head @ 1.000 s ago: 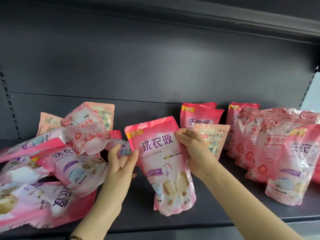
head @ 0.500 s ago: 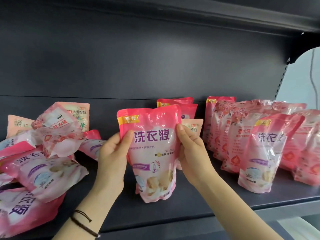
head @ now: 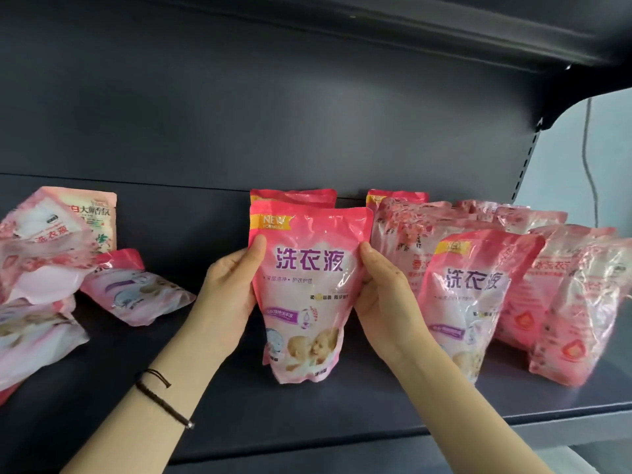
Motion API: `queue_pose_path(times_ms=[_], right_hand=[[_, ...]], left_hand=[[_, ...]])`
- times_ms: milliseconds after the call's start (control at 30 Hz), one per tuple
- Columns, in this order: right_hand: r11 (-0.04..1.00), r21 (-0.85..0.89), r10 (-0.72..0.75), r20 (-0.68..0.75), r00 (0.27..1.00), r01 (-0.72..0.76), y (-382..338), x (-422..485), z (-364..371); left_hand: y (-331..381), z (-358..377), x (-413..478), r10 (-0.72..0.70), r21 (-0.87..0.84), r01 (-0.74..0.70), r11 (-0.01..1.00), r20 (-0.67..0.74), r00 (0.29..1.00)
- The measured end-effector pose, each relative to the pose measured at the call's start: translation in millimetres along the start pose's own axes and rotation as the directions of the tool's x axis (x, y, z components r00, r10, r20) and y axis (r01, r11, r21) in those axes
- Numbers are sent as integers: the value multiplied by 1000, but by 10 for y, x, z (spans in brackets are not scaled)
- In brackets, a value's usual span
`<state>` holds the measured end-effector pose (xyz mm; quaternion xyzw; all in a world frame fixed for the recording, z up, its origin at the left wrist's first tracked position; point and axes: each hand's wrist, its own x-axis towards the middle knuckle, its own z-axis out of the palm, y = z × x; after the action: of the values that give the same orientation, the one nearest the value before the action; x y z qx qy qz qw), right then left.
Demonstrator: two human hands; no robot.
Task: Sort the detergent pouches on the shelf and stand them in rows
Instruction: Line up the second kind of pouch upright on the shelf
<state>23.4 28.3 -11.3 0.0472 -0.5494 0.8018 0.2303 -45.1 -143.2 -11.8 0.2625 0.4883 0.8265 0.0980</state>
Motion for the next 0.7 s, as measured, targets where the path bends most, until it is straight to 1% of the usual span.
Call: queue_pose_path(times_ms=[67,133,200,267,333,400,500,567,633,700], right_hand=[[1000,10,5,15,1000,-5,50,23,-51],[1000,-9,-4,45,999,4,85,26,-87],[994,-104,-33,61,998,39,101,3,-114],[971,-225,-67,49,997,76,115,-39,-153],[952,-294,-80,22,997,83,154,-113,-217],[935,-346,-93,-21,995,80,207,-197,-282],[924,-378,-93,-63,994,62,265,-255,-317],[917,-396,-93,-79,993,54,277,-246,-297],[913,-405,-102,-92,991,56,283,-226,-275],[908,-414,-110,-89,990,64,290,-220,-254]], left_hand=[[-40,-20,29,-38,-22,39,999,36,999],[-83,-47,38,-54,-11,54,998,40,998],[-107,-69,23,-47,26,47,999,8,999],[-121,-105,-16,-14,88,17,996,-37,999],[-158,-168,-94,33,165,-23,986,-62,998],[-221,-245,-188,66,199,-45,979,-99,993],[-317,-309,-250,59,160,-32,987,-165,985],[-375,-289,-243,81,161,-51,986,-188,979],[-459,-245,-202,149,246,-89,965,-240,959],[-549,-206,-141,210,358,-94,929,-300,930]])
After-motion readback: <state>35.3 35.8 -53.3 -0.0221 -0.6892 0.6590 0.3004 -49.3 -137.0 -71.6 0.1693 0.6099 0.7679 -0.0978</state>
